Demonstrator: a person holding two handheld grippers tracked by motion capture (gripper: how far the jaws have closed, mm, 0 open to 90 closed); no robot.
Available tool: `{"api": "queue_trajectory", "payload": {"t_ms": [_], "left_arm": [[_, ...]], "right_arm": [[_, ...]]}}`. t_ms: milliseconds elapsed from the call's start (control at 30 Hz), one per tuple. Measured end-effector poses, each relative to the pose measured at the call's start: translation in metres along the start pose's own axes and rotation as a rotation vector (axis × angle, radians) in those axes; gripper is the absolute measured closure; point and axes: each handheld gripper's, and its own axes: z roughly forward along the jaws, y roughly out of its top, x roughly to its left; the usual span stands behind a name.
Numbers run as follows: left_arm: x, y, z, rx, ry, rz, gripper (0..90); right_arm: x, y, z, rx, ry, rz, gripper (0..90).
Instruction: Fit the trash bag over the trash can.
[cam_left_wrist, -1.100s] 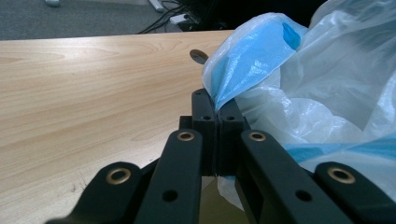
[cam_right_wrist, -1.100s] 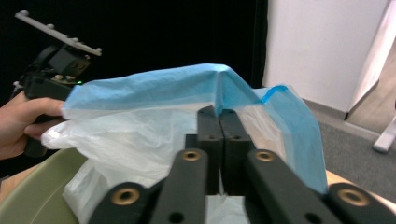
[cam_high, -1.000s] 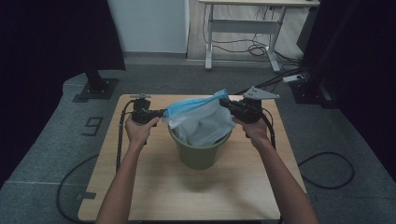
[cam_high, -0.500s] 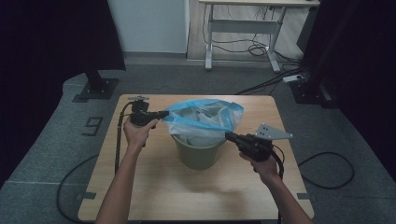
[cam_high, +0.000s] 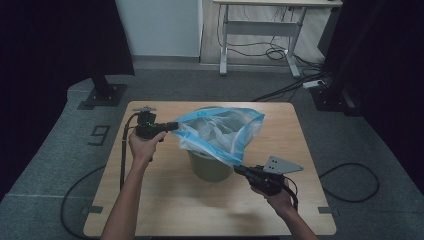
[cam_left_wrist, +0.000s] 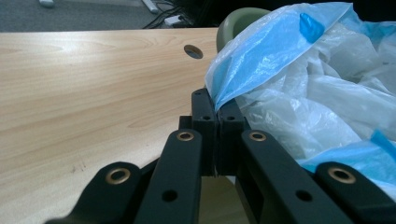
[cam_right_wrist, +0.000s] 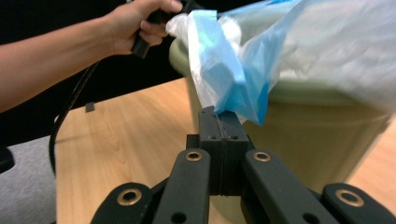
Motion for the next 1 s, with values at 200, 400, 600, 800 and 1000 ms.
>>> {"api": "queue_trajectory", "payload": {"t_ms": [200, 400, 600, 800, 1000], "left_arm": [[0.003, -0.006, -0.002, 0.007, -0.017, -0.004, 88.5], [0.005, -0.008, -0.004, 0.012, -0.022, -0.004, 88.5], [0.006, -0.011, 0.000, 0.033, -0.027, -0.004, 88.5], [0.005, -0.013, 0.004, 0.049, -0.025, 0.006, 88.4], [0.009, -0.016, 0.007, 0.067, 0.005, -0.001, 88.7]], "right_arm": [[0.004, -0.014, 0.010, 0.036, 0.031, 0.010, 88.8], [0.009, -0.023, 0.018, 0.068, 0.049, 0.007, 88.8], [0.002, -0.031, 0.025, 0.101, 0.048, 0.028, 88.8], [-0.005, -0.037, 0.030, 0.123, 0.045, 0.046, 88.8], [-0.011, -0.047, 0.034, 0.176, 0.027, 0.057, 88.7]]}}
